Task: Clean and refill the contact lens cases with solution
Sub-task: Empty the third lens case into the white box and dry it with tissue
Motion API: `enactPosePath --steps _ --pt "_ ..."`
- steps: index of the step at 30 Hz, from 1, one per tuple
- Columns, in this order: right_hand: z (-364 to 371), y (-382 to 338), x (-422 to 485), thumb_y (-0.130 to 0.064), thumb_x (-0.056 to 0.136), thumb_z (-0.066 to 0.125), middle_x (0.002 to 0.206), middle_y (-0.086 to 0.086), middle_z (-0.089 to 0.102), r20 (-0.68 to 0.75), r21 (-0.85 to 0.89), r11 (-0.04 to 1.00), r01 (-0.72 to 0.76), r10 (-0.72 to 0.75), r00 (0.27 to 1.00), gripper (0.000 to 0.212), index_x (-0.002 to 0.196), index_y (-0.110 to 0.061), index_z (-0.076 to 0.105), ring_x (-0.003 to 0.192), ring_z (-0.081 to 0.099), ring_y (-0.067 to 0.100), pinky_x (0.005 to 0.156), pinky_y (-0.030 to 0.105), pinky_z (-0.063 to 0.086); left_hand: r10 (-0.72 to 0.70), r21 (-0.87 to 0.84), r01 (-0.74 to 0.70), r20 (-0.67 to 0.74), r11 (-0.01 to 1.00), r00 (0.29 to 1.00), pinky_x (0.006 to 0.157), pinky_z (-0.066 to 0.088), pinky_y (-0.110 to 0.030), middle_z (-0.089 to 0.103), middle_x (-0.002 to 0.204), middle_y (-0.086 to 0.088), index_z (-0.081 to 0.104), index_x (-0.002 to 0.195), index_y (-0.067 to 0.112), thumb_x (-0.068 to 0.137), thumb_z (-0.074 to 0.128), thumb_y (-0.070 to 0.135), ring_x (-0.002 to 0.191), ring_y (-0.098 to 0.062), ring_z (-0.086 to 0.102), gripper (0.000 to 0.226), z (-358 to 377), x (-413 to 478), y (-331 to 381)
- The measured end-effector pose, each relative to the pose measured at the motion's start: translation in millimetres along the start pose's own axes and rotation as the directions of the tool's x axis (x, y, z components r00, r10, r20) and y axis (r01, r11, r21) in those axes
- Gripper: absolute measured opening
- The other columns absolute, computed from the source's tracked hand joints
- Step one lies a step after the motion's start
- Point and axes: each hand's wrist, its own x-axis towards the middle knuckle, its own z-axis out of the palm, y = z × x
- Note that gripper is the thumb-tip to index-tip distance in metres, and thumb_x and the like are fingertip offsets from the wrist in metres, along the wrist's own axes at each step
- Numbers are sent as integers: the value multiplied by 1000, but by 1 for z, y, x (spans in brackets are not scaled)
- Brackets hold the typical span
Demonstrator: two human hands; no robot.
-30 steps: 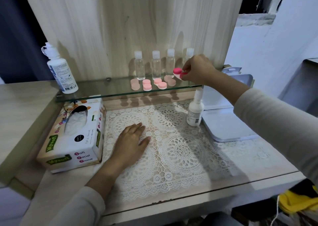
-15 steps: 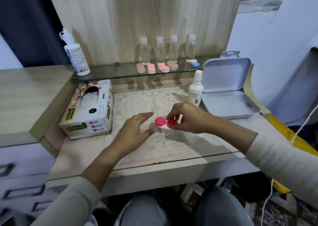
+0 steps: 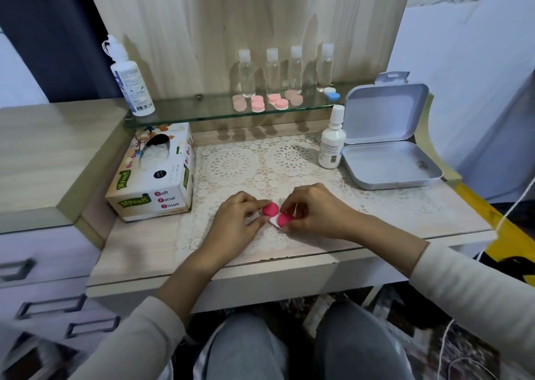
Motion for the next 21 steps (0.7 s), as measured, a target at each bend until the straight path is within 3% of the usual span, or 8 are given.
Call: enactPosePath --steps 5,10,13,15,17,21 --pt "2 0 -3 -31 79 71 84 1 70 -3 44 999 -25 25 1000 25 95 -12 73 69 56 7 59 9 38 -2 -8 2 15 1000 1000 70 34 -2 58 97 -1 66 113 17 85 65 20 81 -8 49 29 3 3 2" --pt "-1 -3 -1 -13 83 63 85 5 72 -27 79 997 -23 26 999 19 99 -13 73 61 52 3 58 6 37 -19 -18 20 57 1000 998 73 31 0 58 102 -2 63 118 16 92 53 14 87 -8 48 27 2 7 2" --pt "-2 -4 0 -17 80 68 83 4 71 -18 91 995 -30 32 999 17 96 -13 73 58 50 -2 58 5 37 -11 -13 12 65 1000 998 76 33 1 61 106 -3 64 117 14 91 56 13 91 -8 51 27 1 7 0" --pt "-2 -6 -1 -28 77 73 80 0 70 -2 113 993 -41 42 999 20 92 -14 74 57 52 -4 57 6 38 11 -5 -11 68 1000 998 84 36 -4 62 113 -1 63 118 16 89 58 15 99 -11 54 29 -1 7 -1" --pt "1 -9 -2 -39 69 77 76 -3 68 6 95 993 -63 62 998 31 88 -15 73 57 53 -2 56 10 39 41 19 -43 99 999 994 95 39 -19 60 122 4 59 123 20 89 60 15 110 -12 51 34 -1 7 -1" --pt "6 -11 -2 -40 70 76 80 -1 69 -40 -13 992 -123 123 992 31 89 -15 72 67 55 8 63 23 45 115 102 -132 155 986 981 80 31 -12 63 119 6 61 121 22 87 60 11 94 -9 46 36 -2 13 -3"
